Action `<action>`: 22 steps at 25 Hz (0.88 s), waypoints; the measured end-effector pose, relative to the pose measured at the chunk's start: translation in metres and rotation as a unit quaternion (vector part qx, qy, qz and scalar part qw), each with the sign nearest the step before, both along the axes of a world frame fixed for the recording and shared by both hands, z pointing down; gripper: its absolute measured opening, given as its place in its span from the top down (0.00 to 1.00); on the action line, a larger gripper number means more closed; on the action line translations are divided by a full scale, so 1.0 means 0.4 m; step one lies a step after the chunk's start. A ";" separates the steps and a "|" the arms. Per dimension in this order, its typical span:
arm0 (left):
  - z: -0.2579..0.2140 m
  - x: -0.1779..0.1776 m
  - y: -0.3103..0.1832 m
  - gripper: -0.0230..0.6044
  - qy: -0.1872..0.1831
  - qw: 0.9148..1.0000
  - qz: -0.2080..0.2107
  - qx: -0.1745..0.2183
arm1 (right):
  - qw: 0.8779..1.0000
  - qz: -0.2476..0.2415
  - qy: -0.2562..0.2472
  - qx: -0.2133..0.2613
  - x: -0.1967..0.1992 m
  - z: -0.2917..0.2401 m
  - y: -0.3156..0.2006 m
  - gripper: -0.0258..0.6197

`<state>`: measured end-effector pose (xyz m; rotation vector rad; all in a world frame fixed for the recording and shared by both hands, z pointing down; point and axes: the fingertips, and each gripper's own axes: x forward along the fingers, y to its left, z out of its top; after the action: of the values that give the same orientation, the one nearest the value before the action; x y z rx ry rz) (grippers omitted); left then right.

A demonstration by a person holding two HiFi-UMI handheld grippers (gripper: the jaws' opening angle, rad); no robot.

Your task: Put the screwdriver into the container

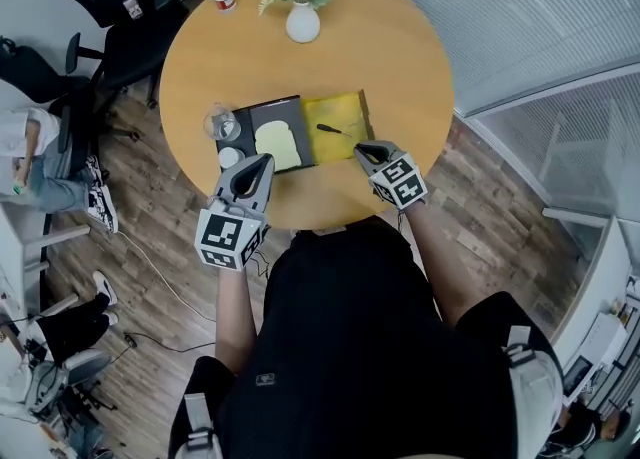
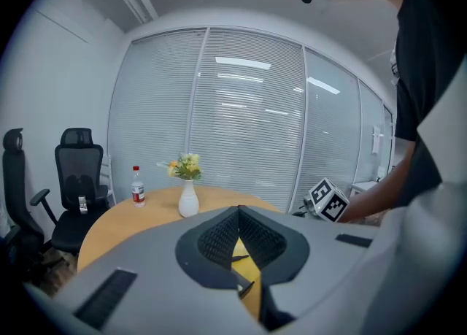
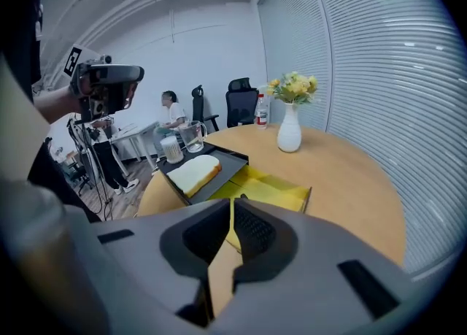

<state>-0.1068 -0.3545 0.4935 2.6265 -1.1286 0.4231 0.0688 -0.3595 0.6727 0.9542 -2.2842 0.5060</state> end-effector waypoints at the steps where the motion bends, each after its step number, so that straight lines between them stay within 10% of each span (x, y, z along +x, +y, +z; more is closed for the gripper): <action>1: 0.001 0.005 0.001 0.95 0.000 1.000 0.006 0.000 | 1.000 0.000 0.002 0.002 0.001 -0.004 0.009 0.94; 22: 0.044 0.016 0.085 0.95 -0.001 0.995 0.099 -0.019 | 0.995 0.014 -0.071 0.066 -0.084 -0.139 0.175 0.94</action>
<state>-0.1005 -0.3206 0.5110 2.7151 -0.8530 0.4809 0.0351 -0.2897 0.6172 1.0455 -2.4600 0.4506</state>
